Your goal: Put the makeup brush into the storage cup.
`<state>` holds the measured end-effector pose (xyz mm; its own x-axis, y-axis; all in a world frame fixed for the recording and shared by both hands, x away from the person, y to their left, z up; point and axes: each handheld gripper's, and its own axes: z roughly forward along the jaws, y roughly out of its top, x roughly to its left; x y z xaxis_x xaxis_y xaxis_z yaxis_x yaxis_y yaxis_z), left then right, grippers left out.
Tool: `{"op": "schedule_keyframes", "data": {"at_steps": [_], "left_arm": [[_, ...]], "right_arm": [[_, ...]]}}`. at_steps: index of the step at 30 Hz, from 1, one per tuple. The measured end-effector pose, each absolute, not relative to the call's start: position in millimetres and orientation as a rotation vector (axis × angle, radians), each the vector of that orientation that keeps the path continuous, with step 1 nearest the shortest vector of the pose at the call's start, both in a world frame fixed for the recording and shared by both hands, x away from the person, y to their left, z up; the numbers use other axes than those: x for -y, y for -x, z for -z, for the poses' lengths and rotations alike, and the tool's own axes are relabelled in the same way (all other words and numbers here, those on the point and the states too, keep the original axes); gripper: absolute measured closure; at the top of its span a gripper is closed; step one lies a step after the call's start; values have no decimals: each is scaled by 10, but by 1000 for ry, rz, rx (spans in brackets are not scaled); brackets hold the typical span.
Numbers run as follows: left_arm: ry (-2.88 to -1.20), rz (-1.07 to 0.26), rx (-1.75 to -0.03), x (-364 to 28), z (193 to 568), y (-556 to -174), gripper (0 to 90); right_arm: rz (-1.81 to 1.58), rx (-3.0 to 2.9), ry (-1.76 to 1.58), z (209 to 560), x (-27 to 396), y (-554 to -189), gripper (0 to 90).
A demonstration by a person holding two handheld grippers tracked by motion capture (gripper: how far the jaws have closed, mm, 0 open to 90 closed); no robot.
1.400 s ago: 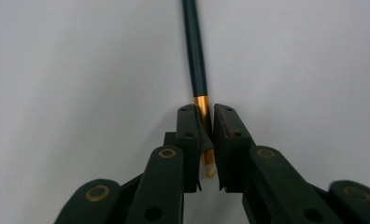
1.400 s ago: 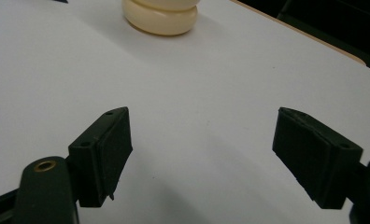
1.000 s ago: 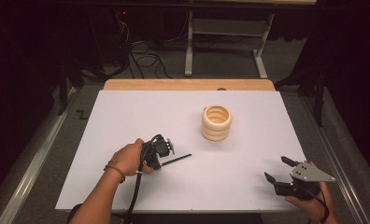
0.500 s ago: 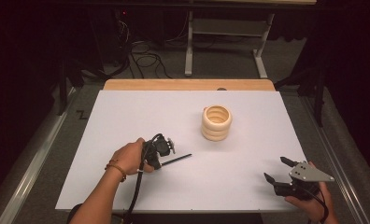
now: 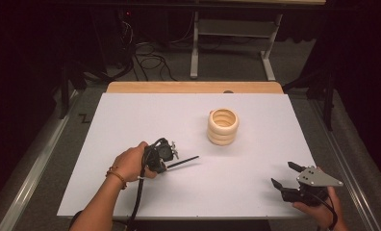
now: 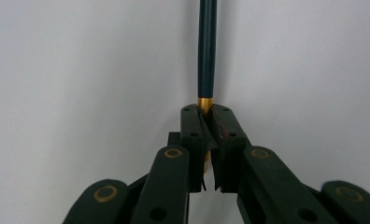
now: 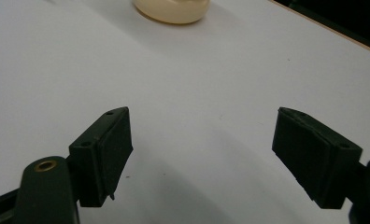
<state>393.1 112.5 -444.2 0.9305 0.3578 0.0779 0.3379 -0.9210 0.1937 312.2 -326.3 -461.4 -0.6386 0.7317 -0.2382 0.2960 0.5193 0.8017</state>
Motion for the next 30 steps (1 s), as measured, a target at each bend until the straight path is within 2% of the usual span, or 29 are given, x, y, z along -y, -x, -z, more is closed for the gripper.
{"op": "schedule_keyframes", "data": {"at_steps": [7, 12, 19, 30], "left_arm": [[-2906, -201, -435, -992, 4319, -3848, 843], [-2913, -200, -366, -861, 4258, -3783, 843], [-2922, -236, -243, -631, 4134, -3672, 843], [-2934, -274, -124, -388, 4090, -3543, 842]], "right_arm": [[-1044, -2256, -789, 4531, 3141, -3123, 250], [-1100, -2301, -701, 4327, 2967, -3126, 254], [-1106, -2383, -516, 4051, 2548, -3162, 276], [-1037, -2559, -384, 4001, 1948, -3328, 325]]}}
